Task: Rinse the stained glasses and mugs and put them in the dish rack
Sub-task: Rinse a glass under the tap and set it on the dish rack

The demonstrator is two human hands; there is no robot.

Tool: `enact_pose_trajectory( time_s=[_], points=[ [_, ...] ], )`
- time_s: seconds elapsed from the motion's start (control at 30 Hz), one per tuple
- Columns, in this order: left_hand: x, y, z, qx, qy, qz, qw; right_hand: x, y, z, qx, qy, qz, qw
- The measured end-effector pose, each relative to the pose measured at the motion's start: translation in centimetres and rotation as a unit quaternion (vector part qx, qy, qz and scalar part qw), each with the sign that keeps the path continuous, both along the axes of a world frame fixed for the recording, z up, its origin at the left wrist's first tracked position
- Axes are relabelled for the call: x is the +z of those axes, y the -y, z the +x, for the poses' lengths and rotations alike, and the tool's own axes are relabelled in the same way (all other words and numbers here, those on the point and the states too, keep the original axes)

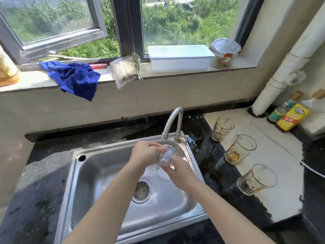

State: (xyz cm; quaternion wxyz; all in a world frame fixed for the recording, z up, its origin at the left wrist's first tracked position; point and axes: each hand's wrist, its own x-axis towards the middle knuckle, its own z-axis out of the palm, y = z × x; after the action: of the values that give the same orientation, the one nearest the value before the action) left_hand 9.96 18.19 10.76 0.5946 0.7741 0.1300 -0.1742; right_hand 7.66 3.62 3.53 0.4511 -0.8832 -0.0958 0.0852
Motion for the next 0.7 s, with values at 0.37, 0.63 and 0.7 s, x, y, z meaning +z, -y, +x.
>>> enact_pose_trajectory(
  time_s=[0.37, 0.63, 0.7],
  points=[
    [-6.3, -5.7, -0.5, -0.118, 0.029, 0.234, 0.965, -1.2, -0.9, -2.5, -0.187, -0.127, 0.007, 0.974],
    [-9.3, -2.6, -1.8, -0.206, 0.065, 0.302, 0.929, -2.7, 0.2, -4.7, -0.291, -0.154, 0.013, 0.944],
    [-9.4, -0.9, -2.0, -0.225, 0.076, 0.290, 0.927, -2.2, 0.9, -5.6, -0.297, -0.162, 0.011, 0.941]
  ],
)
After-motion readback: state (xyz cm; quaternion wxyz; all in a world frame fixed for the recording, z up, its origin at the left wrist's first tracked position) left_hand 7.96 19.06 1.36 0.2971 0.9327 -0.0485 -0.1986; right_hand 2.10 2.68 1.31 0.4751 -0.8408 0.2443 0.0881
